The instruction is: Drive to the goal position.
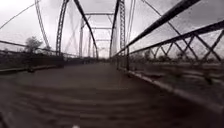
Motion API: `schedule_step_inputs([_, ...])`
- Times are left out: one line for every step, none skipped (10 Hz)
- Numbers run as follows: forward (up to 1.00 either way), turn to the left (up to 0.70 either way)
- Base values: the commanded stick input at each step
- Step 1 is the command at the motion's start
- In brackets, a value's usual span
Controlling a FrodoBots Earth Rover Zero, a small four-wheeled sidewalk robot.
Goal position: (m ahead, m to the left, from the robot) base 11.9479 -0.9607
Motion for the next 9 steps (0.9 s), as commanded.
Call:
schedule_step_inputs([1.0,0.0])
schedule_step_inputs([1.0,0.0])
schedule_step_inputs([1.0,0.0])
schedule_step_inputs([1.0,0.0])
schedule_step_inputs([1.0,0.26])
schedule_step_inputs([1.0,0.29])
schedule_step_inputs([1.0,0.09])
schedule_step_inputs([1.0,0.0])
schedule_step_inputs([1.0,0.0])
